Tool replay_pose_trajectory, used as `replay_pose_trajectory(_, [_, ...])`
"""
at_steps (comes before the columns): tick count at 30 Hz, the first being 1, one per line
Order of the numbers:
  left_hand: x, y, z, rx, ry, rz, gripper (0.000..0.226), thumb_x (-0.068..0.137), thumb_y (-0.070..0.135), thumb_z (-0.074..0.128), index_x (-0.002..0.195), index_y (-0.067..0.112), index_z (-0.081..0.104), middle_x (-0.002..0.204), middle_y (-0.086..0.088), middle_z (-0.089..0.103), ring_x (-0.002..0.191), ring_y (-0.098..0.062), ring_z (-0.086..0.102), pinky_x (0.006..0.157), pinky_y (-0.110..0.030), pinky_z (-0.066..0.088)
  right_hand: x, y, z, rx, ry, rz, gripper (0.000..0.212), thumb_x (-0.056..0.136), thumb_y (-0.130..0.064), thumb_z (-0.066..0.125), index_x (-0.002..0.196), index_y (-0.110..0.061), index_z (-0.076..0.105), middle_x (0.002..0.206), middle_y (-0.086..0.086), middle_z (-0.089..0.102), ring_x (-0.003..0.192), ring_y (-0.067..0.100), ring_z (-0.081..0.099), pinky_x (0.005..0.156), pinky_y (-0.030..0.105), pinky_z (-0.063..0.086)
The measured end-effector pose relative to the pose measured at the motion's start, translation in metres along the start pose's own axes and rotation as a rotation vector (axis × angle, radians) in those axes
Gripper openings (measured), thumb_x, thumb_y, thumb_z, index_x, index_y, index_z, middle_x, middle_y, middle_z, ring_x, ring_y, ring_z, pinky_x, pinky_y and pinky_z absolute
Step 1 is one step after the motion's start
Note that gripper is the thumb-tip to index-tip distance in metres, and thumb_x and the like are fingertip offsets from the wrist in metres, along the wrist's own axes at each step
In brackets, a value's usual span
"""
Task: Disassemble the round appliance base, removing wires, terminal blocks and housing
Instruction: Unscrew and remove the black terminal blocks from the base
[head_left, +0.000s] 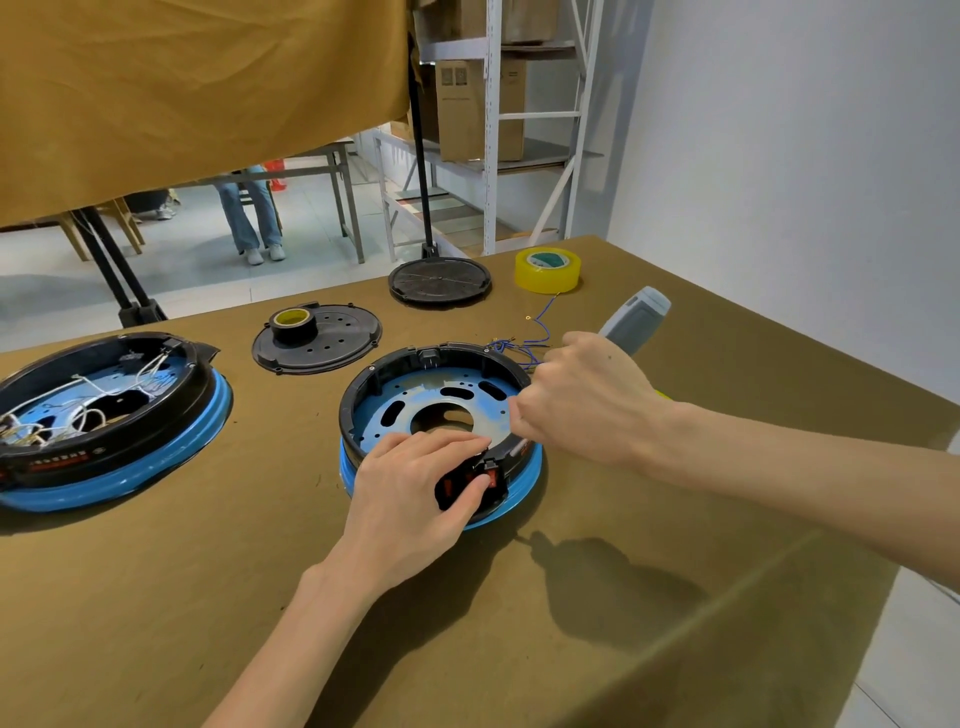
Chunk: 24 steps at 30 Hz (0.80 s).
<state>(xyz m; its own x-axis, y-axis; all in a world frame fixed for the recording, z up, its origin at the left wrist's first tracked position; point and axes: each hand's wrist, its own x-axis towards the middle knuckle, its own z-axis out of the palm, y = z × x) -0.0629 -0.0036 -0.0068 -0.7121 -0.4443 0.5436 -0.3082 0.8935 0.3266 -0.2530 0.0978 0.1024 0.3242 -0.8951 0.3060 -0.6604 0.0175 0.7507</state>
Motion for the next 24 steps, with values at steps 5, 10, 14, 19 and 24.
replay_pose_trajectory(5, [0.0,0.0,-0.002,-0.001,-0.004,0.009,0.044,0.094,0.058,0.055,0.129,0.036,0.069,0.123,0.02,0.072,0.115,0.004,0.06,0.1,-0.007,0.027,-0.002,-0.006,0.006,0.068,-0.056,0.031,0.047,0.09,-0.033,0.062,0.05,-0.02,0.041,0.051,0.0,0.063,0.053,0.023,0.065,0.058,0.024,0.049])
replay_pose_trajectory(10, [0.0,0.001,-0.002,0.003,0.001,0.013,0.043,0.095,0.056,0.055,0.129,0.035,0.07,0.122,0.02,0.072,0.115,0.005,0.06,0.1,-0.007,0.027,-0.001,-0.009,0.005,0.064,-0.043,0.057,0.047,0.087,-0.032,0.066,0.05,-0.02,0.039,0.051,0.0,0.064,0.053,0.023,0.067,0.056,0.024,0.048])
replay_pose_trajectory(14, [0.0,0.0,0.0,0.005,0.013,0.02,0.041,0.098,0.053,0.053,0.13,0.035,0.07,0.123,0.019,0.072,0.114,0.004,0.06,0.098,-0.013,0.03,0.003,-0.008,-0.001,0.018,-0.058,-0.014,0.05,0.087,-0.029,0.065,0.052,-0.018,0.032,0.055,0.0,0.067,0.058,0.022,0.069,0.058,0.024,0.044])
replay_pose_trajectory(19, [0.001,-0.001,0.004,0.032,0.047,0.046,0.039,0.097,0.052,0.053,0.124,0.032,0.073,0.119,0.015,0.075,0.109,0.0,0.062,0.094,-0.023,0.038,0.01,-0.015,-0.017,-0.084,0.017,-0.131,0.026,0.072,-0.003,0.035,0.053,-0.012,0.02,0.055,0.004,0.067,0.055,0.024,0.065,0.056,0.028,0.035])
replay_pose_trajectory(24, [0.001,-0.002,0.005,0.045,0.062,0.062,0.039,0.097,0.052,0.053,0.123,0.032,0.074,0.116,0.014,0.076,0.107,-0.002,0.065,0.094,-0.025,0.041,0.022,-0.015,-0.017,-0.082,0.031,-0.23,0.028,0.073,-0.008,0.04,0.053,-0.014,0.022,0.059,0.002,0.068,0.056,0.023,0.064,0.056,0.026,0.037])
